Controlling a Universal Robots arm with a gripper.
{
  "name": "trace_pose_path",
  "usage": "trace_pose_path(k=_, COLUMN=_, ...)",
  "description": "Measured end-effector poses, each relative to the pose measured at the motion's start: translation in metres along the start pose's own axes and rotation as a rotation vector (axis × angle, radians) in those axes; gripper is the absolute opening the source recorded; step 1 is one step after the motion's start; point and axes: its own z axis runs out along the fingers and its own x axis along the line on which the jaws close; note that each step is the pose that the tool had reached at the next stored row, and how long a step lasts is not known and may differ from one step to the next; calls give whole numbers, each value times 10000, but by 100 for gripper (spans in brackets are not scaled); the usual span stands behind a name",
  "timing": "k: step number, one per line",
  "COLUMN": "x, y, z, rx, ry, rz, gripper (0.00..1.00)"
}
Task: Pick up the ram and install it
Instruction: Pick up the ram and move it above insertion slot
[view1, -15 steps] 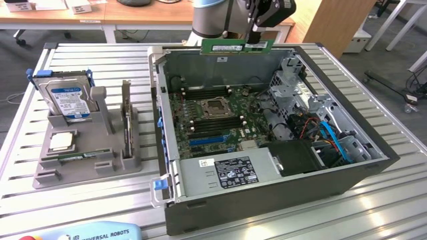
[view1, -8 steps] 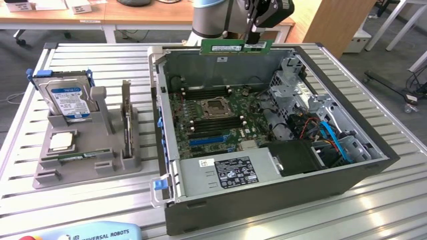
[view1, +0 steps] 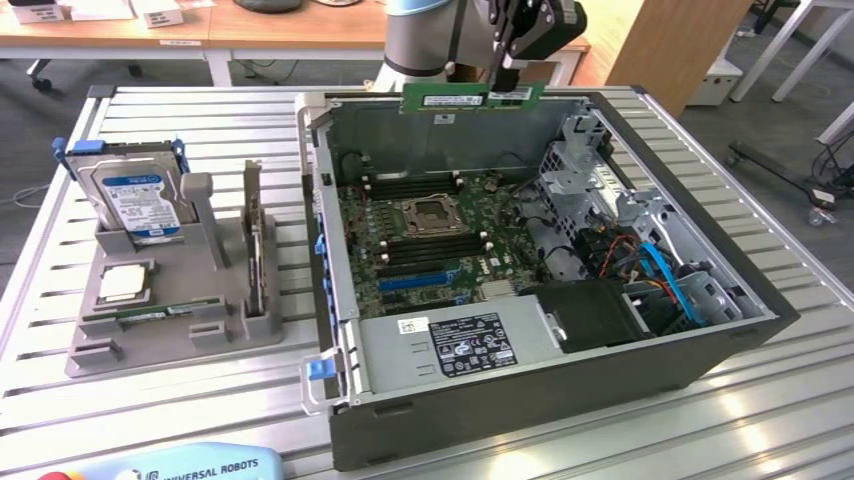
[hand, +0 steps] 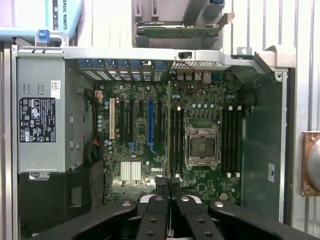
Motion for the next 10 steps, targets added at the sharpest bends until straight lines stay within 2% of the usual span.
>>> trace_pose_path(k=6, x=1, y=-2, z=46, rx=81, ry=4, rz=-111, gripper=12)
trace_pose_path(k=10, x=2, y=-3, z=59, rx=98, ry=5, rz=-134, gripper=12)
